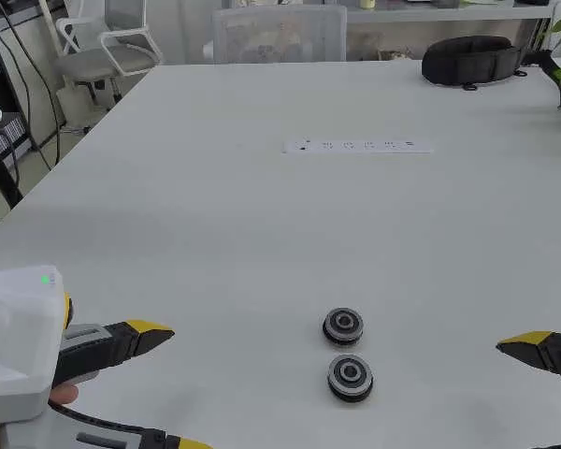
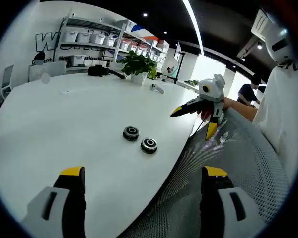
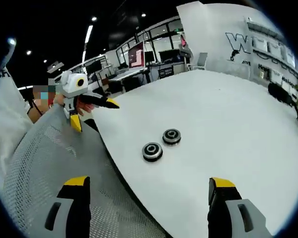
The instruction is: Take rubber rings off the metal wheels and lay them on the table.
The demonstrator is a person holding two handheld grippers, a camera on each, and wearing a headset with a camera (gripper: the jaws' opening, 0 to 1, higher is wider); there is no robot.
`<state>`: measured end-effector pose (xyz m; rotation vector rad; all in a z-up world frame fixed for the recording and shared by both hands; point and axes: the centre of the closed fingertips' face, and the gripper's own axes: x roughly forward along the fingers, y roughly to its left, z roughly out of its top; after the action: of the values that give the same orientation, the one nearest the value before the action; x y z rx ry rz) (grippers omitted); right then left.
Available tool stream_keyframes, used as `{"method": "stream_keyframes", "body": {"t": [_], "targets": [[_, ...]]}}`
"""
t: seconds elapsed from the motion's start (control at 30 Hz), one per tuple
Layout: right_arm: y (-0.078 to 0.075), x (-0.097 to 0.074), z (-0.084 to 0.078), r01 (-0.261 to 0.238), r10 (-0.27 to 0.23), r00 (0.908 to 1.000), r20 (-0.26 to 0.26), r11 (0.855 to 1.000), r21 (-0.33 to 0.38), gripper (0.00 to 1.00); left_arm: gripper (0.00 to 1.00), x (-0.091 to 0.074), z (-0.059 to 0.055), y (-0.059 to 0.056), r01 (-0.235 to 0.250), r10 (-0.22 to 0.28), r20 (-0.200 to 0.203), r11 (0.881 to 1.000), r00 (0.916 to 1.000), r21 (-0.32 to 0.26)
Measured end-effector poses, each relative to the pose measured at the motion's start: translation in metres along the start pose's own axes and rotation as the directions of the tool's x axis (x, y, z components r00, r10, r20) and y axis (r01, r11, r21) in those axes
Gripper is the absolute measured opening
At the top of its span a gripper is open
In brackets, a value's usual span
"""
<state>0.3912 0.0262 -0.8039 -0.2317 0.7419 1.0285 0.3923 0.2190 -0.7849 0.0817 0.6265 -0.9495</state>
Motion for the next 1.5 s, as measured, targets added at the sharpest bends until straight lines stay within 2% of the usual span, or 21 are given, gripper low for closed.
{"method": "stream_keyframes", "body": {"t": [0.27, 0.7, 0.97, 1.1, 1.2, 1.33, 1.5], "targets": [[-0.0017, -0.0006, -0.0028, 0.011, -0.011, 0.9998, -0.015, 1.0, -0.006, 0.99, 0.95, 0.0006, -0.0013, -0.0005, 0.005, -0.005, -0.004, 1.0, 1.0, -0.005], [-0.001, 0.0, -0.0017, 0.003, -0.002, 1.0, -0.007, 1.0, 0.011, 0.99, 0.95, 0.0, -0.0019, 0.0018, -0.004, 0.004, -0.008, 1.0, 1.0, -0.006], [-0.001, 0.0, -0.0011, 0.008, -0.008, 0.9999, -0.007, 1.0, 0.013, 0.99, 0.94, -0.0006, -0.0017, 0.0031, -0.009, 0.009, -0.007, 1.0, 0.9999, -0.009], [-0.0034, -0.0007, -0.0006, 0.019, -0.019, 0.9998, -0.002, 1.0, 0.018, 0.99, 0.95, -0.0005, -0.0047, 0.0055, -0.016, 0.015, -0.019, 1.0, 0.9997, -0.02], [-0.0055, -0.0015, -0.006, 0.026, -0.026, 0.9992, -0.029, 0.999, 0.024, 0.91, 0.95, -0.0006, -0.0045, 0.0068, -0.022, 0.022, -0.018, 1.0, 0.9996, -0.021], [-0.0017, 0.0006, -0.003, 0.003, -0.002, 0.9999, -0.015, 1.0, 0.024, 0.96, 0.95, -0.0002, -0.0053, 0.0059, -0.019, 0.018, -0.025, 1.0, 0.9995, -0.017], [-0.002, 0.0007, -0.0037, 0.003, -0.003, 0.9998, -0.02, 1.0, 0.012, 0.95, 0.96, -0.0004, -0.0052, 0.007, -0.026, 0.026, -0.027, 1.0, 0.9993, -0.007]]}}
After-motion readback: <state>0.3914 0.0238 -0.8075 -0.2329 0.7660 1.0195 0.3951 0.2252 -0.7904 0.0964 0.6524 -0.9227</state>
